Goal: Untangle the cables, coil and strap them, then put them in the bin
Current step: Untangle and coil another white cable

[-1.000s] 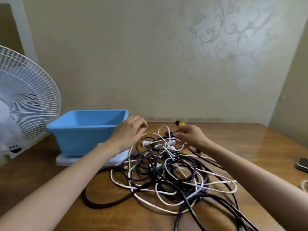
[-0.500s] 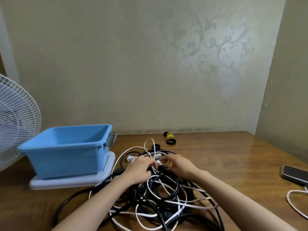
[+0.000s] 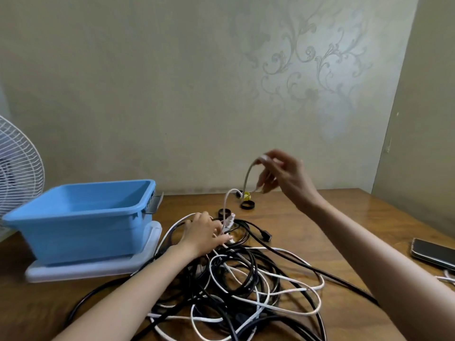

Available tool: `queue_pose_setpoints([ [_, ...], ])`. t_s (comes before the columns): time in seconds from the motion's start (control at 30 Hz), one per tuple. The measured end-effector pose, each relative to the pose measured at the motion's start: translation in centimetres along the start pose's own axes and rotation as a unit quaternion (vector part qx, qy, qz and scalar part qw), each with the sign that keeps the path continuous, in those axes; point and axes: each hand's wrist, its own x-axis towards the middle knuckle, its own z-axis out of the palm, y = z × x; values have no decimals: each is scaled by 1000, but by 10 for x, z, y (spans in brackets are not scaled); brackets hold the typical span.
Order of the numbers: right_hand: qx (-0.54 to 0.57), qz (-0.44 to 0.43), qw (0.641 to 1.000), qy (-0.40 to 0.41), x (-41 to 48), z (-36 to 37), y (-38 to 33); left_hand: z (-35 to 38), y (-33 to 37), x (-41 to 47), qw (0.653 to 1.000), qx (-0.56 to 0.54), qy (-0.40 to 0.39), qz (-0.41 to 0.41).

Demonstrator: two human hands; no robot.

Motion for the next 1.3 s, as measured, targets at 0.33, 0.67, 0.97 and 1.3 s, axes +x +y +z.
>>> queue_pose_setpoints([
  [0.33,22,20,995,93,10,-26,-25,-59,11,8,946,-321,41,-16],
  [0.67,-54,134,969,-203,-7,46,-7,-179,59,-1,625,-746,98,208],
  [0.97,48,101,992,-55,11,38,-23,-127,36,-5,847,-497,148,114],
  [1.3,157,77,984,43,45,3,-54,-58,-8,-11,959,-276,64,25],
])
